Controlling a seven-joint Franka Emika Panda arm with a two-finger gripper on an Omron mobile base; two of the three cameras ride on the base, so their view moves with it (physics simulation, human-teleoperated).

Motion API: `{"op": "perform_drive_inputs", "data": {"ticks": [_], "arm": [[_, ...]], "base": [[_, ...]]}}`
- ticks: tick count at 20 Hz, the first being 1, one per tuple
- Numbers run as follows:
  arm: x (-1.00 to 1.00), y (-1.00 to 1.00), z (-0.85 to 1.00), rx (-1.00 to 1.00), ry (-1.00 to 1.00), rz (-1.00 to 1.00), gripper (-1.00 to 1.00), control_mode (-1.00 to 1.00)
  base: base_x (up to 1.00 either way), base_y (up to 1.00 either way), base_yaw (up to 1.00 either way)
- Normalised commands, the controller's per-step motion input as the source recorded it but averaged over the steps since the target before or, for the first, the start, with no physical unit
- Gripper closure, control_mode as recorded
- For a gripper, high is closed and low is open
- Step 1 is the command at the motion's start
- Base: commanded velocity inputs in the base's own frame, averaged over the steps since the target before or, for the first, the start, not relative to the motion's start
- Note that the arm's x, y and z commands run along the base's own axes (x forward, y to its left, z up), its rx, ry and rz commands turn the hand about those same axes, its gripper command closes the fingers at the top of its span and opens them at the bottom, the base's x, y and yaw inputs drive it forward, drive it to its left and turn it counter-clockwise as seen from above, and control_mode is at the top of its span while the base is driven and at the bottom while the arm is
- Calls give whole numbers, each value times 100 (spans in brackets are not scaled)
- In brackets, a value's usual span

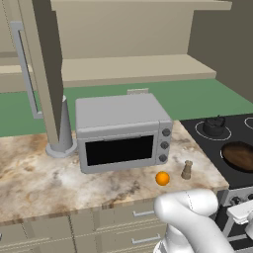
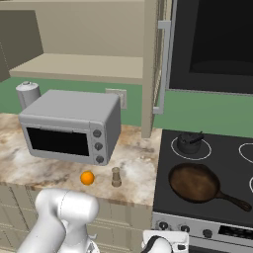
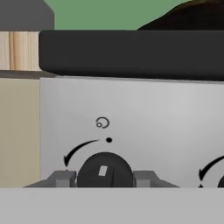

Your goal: Pick the pan from the cabinet and place it on the stove. Then turn on the stove burner for the pan.

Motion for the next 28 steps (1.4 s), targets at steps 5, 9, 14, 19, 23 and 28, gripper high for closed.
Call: {"op": "perform_drive_inputs", "data": {"ticks": [5, 9, 14, 19, 23, 28], "arm": [[0, 4, 1, 0, 0, 2, 100, -100], [0, 0, 4, -5, 0, 0, 100, -100], [0, 0, 5, -21, 0, 0, 100, -100], [0, 0, 7, -25, 0, 1, 100, -100], [0, 0, 12, -26, 0, 0, 100, -100], [0, 0, 14, -28, 0, 0, 100, -100]], "base": [[0, 0, 0], [0, 0, 0], [0, 0, 0], [0, 0, 0], [0, 0, 0], [0, 0, 0]]}}
